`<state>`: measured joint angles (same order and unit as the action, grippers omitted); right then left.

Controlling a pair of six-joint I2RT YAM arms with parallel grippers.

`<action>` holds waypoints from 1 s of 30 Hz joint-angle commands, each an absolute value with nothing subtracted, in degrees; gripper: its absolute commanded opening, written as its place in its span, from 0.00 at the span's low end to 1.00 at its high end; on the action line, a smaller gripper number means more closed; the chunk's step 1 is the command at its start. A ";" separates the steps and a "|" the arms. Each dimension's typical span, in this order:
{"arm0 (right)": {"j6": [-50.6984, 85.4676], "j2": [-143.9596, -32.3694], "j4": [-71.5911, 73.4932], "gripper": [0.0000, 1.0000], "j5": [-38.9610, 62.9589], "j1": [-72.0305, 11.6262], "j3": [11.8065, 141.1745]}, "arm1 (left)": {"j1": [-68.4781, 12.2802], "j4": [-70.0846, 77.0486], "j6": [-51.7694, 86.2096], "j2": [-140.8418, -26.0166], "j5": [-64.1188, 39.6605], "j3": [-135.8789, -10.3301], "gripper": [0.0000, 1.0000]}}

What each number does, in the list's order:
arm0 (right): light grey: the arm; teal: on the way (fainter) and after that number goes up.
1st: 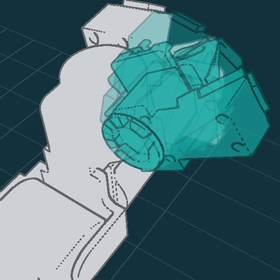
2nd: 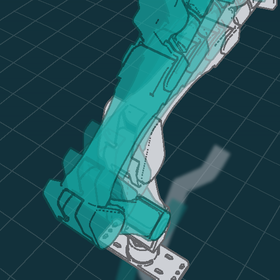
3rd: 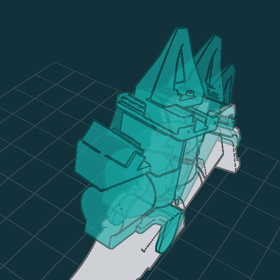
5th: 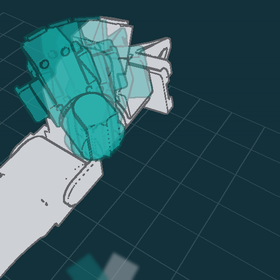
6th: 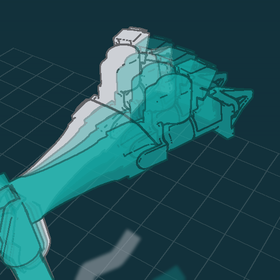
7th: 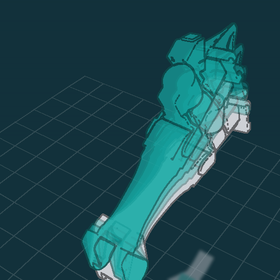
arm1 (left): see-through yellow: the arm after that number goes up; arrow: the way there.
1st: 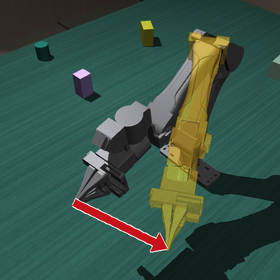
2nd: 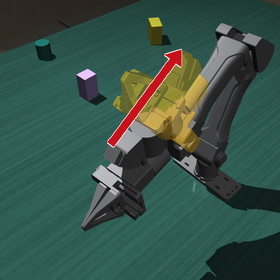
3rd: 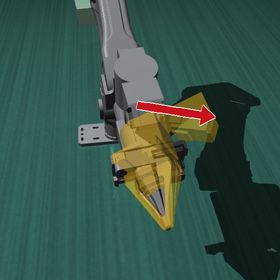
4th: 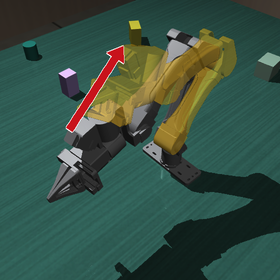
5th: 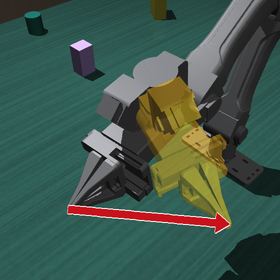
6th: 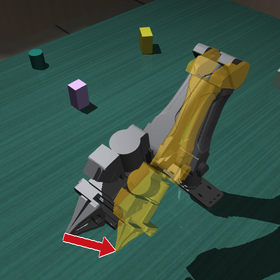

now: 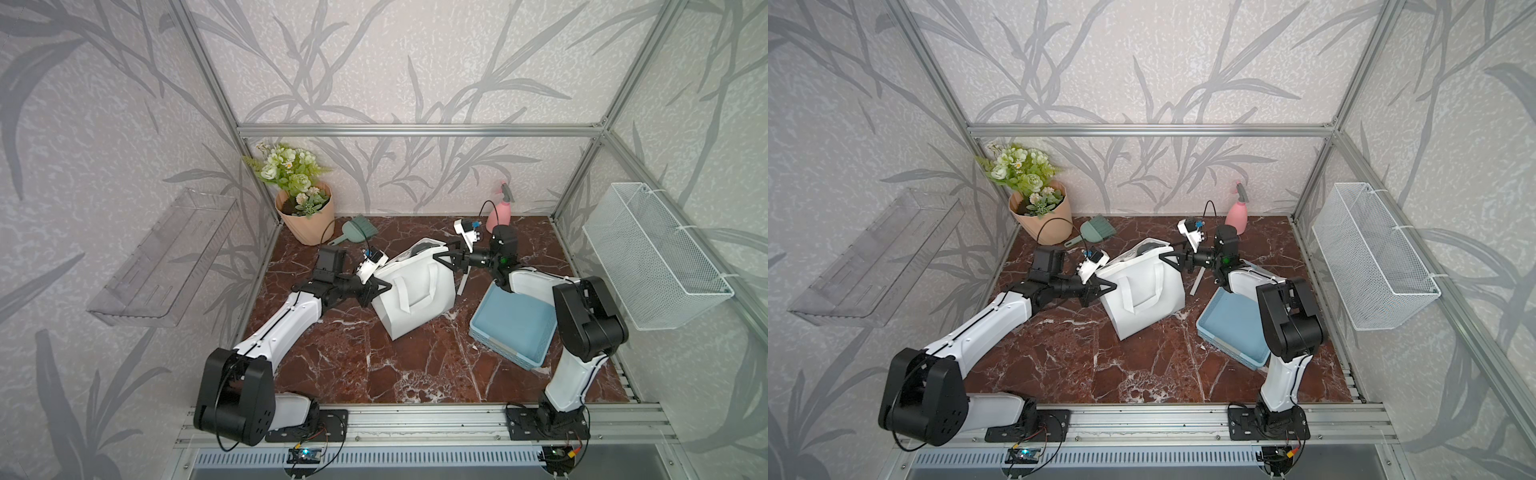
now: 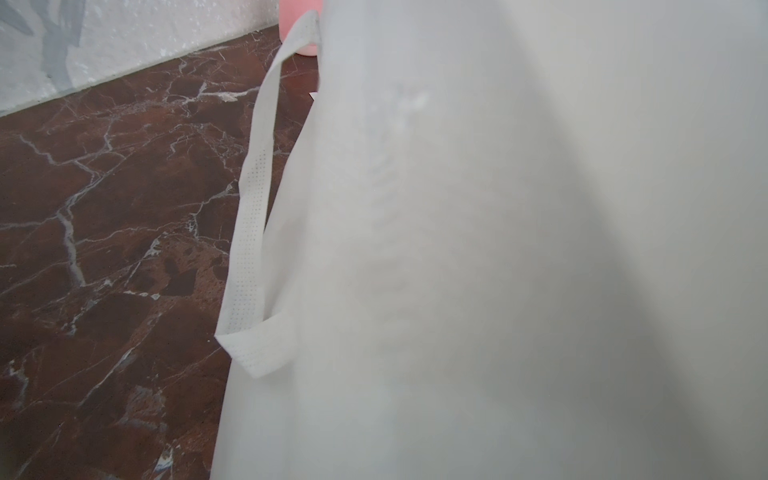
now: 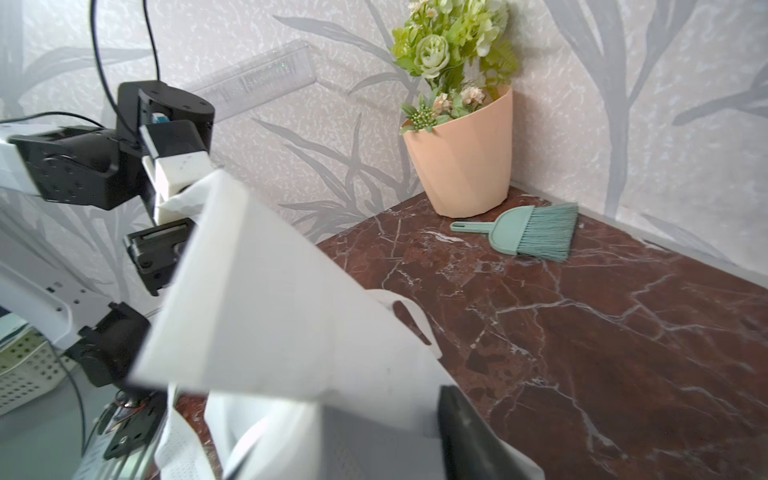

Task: Place the ice pack in the delivery bag
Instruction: Close the delivery bag at the center of the board.

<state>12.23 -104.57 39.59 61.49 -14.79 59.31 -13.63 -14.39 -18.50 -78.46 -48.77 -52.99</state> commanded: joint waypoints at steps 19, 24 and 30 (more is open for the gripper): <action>8.30 -82.88 31.39 0.29 47.03 -21.58 42.09 | -10.51 -21.33 -24.89 -88.02 -53.00 -62.85 0.07; 9.34 -85.78 35.51 0.54 47.32 -19.23 42.97 | -10.57 -20.07 -25.29 -85.99 -52.56 -61.03 0.00; 6.74 -88.24 36.19 0.74 47.91 -17.32 44.61 | -10.55 -19.43 -25.14 -85.26 -52.64 -59.77 0.00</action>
<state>8.25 -86.83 34.98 47.99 -18.02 43.03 -10.44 -19.75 -24.86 -86.61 -52.45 -60.82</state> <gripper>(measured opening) 0.717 0.048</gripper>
